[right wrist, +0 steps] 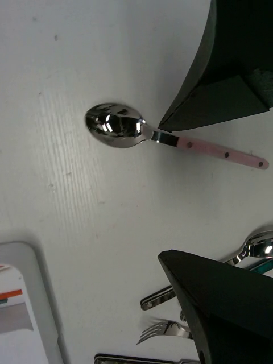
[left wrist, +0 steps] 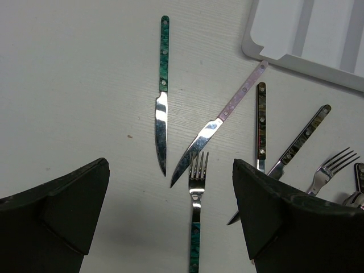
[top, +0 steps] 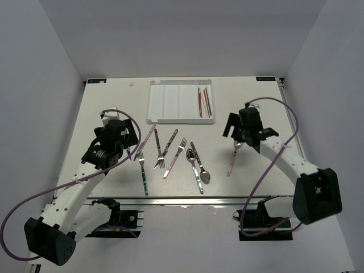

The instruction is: Sort the eating utensils into containers

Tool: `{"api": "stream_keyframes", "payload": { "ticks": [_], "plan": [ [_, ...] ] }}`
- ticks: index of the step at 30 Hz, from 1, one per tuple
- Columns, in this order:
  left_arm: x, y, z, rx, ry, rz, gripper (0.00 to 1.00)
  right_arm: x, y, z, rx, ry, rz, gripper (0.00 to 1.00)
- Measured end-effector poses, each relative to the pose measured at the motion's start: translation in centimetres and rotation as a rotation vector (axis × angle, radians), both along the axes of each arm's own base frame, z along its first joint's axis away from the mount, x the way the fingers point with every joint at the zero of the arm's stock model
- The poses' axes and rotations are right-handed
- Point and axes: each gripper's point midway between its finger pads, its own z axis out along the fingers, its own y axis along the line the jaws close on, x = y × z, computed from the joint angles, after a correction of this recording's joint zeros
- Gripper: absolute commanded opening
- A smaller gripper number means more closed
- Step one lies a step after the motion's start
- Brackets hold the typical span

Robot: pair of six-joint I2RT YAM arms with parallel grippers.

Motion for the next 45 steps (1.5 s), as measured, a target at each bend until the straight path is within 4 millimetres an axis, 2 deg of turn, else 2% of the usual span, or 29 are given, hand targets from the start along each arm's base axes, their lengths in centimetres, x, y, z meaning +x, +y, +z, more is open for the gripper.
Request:
{"api": "stream_keyframes", "payload": {
  "ticks": [5,8,12,14,17,21,24,28,29,33,36,39,42,45],
  "plan": [
    [0.0,-0.1,0.0,-0.001,0.001,-0.003,0.98,-6.0,-2.7,-2.5,0.015,0.015,-0.084,0.89],
    [0.0,-0.1,0.0,-0.002,0.001,-0.005,0.98,-7.9,-3.4,-4.7,-0.004,0.057,-0.097,0.89],
    [0.0,-0.2,0.0,-0.004,0.003,-0.011,0.98,-8.7,-3.6,-7.1,-0.049,0.132,-0.102,0.81],
    [0.0,-0.2,0.0,-0.003,0.003,-0.013,0.98,-8.9,-3.7,-7.9,-0.066,0.151,-0.105,0.74],
    [0.0,-0.3,-0.1,-0.004,0.004,-0.016,0.98,-9.0,-3.7,-8.7,-0.09,0.17,-0.107,0.71],
    [0.0,-0.3,-0.1,-0.007,0.005,-0.019,0.98,-9.1,-3.7,-10.4,-0.122,0.213,-0.104,0.62],
    [0.0,-0.4,-0.1,-0.008,0.006,-0.022,0.98,-8.4,-3.3,-10.9,-0.14,0.208,-0.103,0.49],
    [0.0,-0.4,-0.1,-0.01,0.005,-0.024,0.98,-7.3,-3.1,-11.0,-0.17,0.19,-0.111,0.15],
    [0.0,-0.4,0.0,-0.011,0.004,-0.025,0.98,-7.1,-3.0,-11.0,-0.173,0.186,-0.111,0.0],
    [-0.1,-0.5,0.0,-0.014,0.004,-0.028,0.98,-7.0,-2.6,-10.8,-0.165,0.179,-0.112,0.0],
    [-0.1,-0.5,0.0,-0.014,0.004,-0.028,0.98,-7.7,-2.0,-10.6,-0.155,0.197,-0.082,0.0],
    [-0.1,-0.5,0.0,-0.014,0.004,-0.028,0.98,-7.5,0.0,-8.8,-0.117,0.176,-0.004,0.0],
    [-0.1,-0.5,0.0,-0.014,0.004,-0.028,0.98,-4.6,3.2,-4.8,-0.052,0.075,0.096,0.0],
    [-0.1,-0.5,0.0,-0.014,0.004,-0.028,0.98,0.6,6.9,-0.5,-0.02,-0.021,0.168,0.0]
  ]
}}
